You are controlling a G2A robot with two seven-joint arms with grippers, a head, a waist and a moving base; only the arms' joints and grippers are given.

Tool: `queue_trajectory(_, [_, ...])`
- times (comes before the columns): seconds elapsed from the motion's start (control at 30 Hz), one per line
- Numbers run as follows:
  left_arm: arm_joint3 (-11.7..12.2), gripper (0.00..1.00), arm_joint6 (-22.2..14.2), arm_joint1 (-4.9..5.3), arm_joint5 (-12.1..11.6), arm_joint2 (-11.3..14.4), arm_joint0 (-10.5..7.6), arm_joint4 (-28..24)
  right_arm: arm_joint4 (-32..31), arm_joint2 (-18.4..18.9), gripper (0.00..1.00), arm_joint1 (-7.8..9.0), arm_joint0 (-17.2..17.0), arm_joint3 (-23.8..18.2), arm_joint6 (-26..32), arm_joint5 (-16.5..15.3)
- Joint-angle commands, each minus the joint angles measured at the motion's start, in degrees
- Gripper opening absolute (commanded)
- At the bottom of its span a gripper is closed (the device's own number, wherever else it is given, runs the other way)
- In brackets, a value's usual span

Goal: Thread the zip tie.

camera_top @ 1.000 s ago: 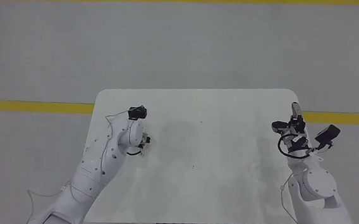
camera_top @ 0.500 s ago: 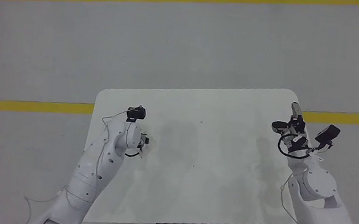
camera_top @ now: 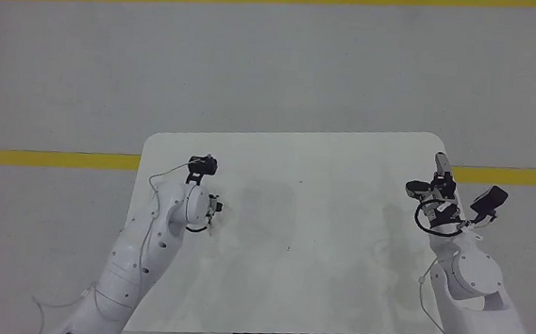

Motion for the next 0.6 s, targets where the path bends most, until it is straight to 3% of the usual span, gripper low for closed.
queue_trajectory(0.0, [-0.5, 0.00, 1.0, 0.10, -0.9, 0.1, 0.24, 0.4, 0.0, 0.0, 1.00, 0.00, 0.0, 0.0, 0.0, 0.0])
queue_trajectory(0.03, [-0.8, 0.00, 2.4, 0.18, -2.2, 0.4, 0.57, 1.1, 0.0, 0.0, 1.00, 0.00, 0.0, 0.0, 0.0, 0.0])
queue_trajectory(0.2, [-0.3, 0.00, 4.9, 0.29, -3.2, 0.6, 0.92, 1.6, 0.0, 0.0, 1.00, 0.00, 0.0, 0.0, 0.0, 0.0])
queue_trajectory(0.57, [2.9, 0.00, 6.8, 0.13, -4.7, 1.6, -0.63, 0.8, 0.0, 0.0, 1.00, 0.00, 0.0, 0.0, 0.0, 0.0])
